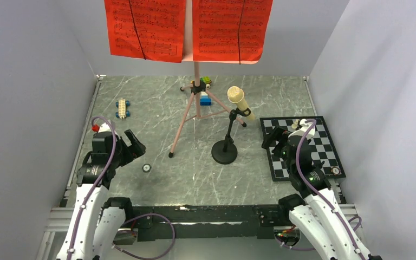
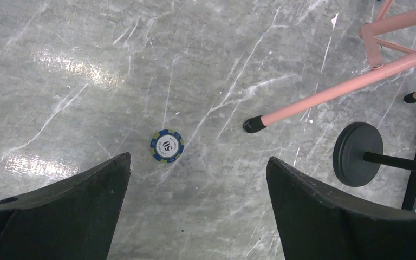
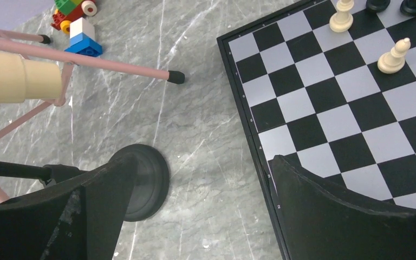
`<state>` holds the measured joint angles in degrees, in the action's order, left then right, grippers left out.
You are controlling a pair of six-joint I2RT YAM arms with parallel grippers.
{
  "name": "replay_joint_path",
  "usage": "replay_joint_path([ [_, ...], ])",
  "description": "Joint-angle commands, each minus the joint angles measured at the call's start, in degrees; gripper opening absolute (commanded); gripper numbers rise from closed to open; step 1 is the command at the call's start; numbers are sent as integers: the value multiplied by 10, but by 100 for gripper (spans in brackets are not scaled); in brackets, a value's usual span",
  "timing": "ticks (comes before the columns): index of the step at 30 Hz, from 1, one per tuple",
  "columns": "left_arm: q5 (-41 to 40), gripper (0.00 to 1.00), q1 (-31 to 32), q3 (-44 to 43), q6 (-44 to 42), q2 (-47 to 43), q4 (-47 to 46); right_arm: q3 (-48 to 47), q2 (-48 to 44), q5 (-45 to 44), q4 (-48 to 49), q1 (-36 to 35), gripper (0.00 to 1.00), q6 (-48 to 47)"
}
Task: Pack up the instrument practice props
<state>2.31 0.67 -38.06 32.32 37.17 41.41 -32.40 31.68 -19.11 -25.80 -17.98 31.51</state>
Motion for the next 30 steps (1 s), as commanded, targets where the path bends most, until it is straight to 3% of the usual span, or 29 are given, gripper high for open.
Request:
replay_joint_path([
  [1, 14, 99, -2, -17, -14, -21, -12, -1, -6, 18, 36, -4, 100, -29],
  [18, 36, 99, 3, 8, -19, -51, -45, -3, -15, 52, 32, -19, 97, -53],
  [30, 110, 98, 11, 33, -30, -61, -97, 25, -3, 68, 103, -113, 87, -93],
])
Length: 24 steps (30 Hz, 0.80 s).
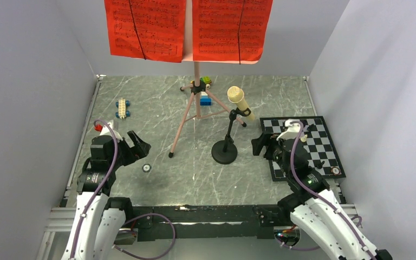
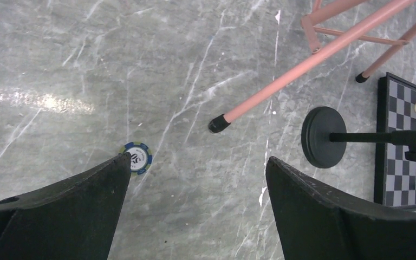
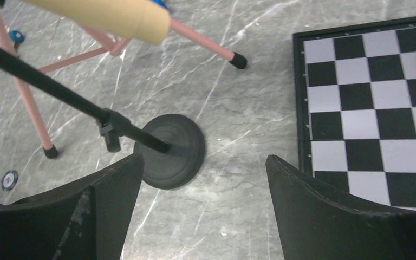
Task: Pack up the instrument practice props
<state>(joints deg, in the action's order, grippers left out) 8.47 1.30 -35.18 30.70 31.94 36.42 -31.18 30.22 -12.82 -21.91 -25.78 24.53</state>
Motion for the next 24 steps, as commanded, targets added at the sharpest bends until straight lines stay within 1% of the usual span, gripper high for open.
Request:
replay_joint_path([
  [1, 60, 97, 7, 6, -15, -10, -54, 17, 15, -5, 80, -50, 87, -25],
  [5, 78, 97, 24, 4, -17, -15, -64, 30, 34, -46, 154, -110, 87, -41],
  [9, 73, 97, 46, -7, -26, -15, -60, 33, 60, -84, 234, -165, 87, -66],
  [13, 70, 97, 52, -8, -26, -18, -60, 33, 99, -108, 299, -214, 85, -88],
  [18, 78, 96, 52, 10, -22, -29, -73, 26, 151, -144, 350, -242, 83, -101],
  [24, 82, 96, 53, 7, -22, -29, -71, 23, 200, -184, 409, -244, 76, -114],
])
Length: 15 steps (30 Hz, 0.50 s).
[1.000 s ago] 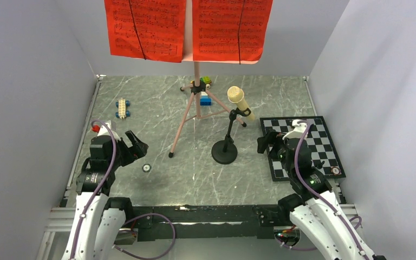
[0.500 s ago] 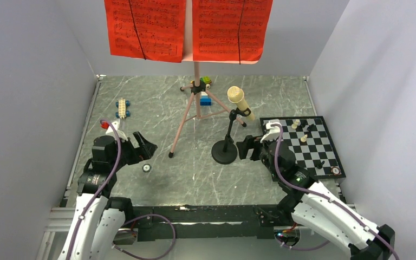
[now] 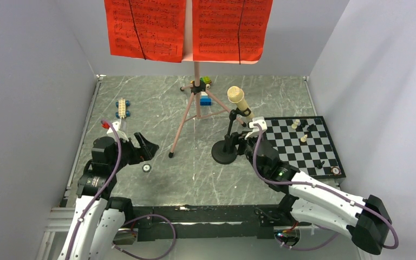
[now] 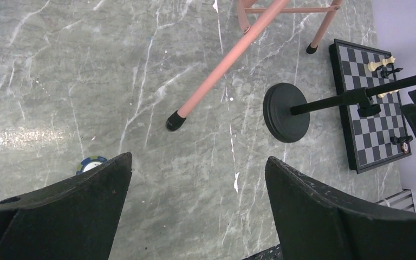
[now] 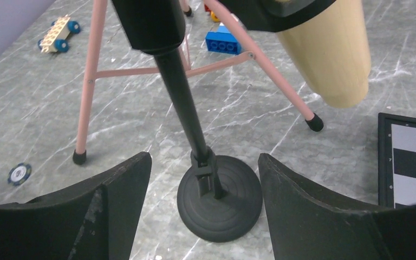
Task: Pack up the instrument practice props
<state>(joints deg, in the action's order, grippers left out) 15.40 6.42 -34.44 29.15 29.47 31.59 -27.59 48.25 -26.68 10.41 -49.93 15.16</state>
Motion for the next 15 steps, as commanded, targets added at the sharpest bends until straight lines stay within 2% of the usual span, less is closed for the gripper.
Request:
replay_joint_path([
  [1, 12, 96, 2, 0, -7, -7, -22, -13, 28, -50, 99, -3, 75, -23],
  [8, 11, 96, 2, 4, -3, -15, -26, -41, 99, -53, 147, -3, 66, -40],
  [15, 18, 93, 3, 9, 1, -17, -37, -58, 141, -48, 160, -2, 49, -41],
])
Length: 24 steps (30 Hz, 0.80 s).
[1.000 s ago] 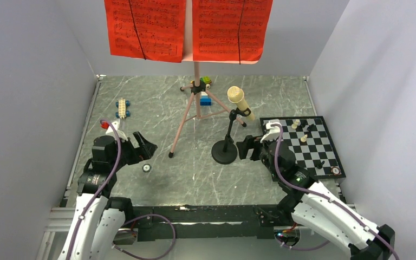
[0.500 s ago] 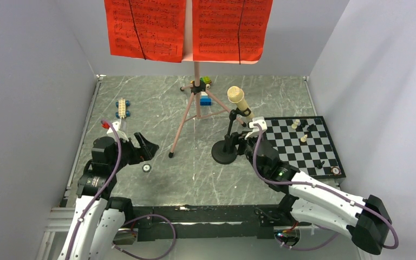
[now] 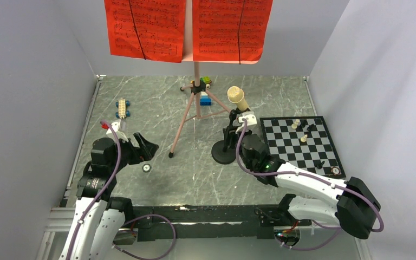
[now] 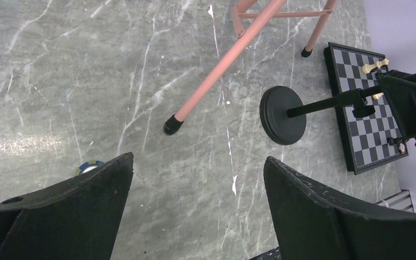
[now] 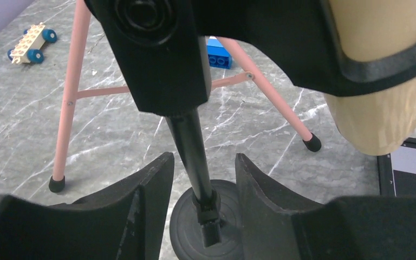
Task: Pack up the instrument practice props
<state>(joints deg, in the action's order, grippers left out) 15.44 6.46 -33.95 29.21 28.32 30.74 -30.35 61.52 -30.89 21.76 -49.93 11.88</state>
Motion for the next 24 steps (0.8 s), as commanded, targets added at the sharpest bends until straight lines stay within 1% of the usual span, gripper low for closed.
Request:
replay_joint_path([
  [1, 21, 93, 2, 5, 1, -6, -30, -31, 11, -3, 48, -2, 46, -9],
  [6, 24, 92, 2, 3, -2, -10, -34, -34, 17, 11, 46, -3, 30, -14],
  [10, 36, 90, 2, 0, -3, -12, -42, -34, 14, 25, 31, -5, 21, -21],
  [13, 47, 88, 2, 3, -1, -16, -56, -33, 9, 31, 15, -15, 10, -34],
  [15, 58, 84, 2, 6, 2, -19, -72, -29, 1, 47, 9, -17, 0, -40],
  [18, 72, 82, 3, 14, 9, -24, -98, -27, -12, 82, -8, -19, 0, -47],
  [24, 110, 85, 15, 25, 11, -34, -179, -17, -44, 158, -9, -28, 0, -60],
])
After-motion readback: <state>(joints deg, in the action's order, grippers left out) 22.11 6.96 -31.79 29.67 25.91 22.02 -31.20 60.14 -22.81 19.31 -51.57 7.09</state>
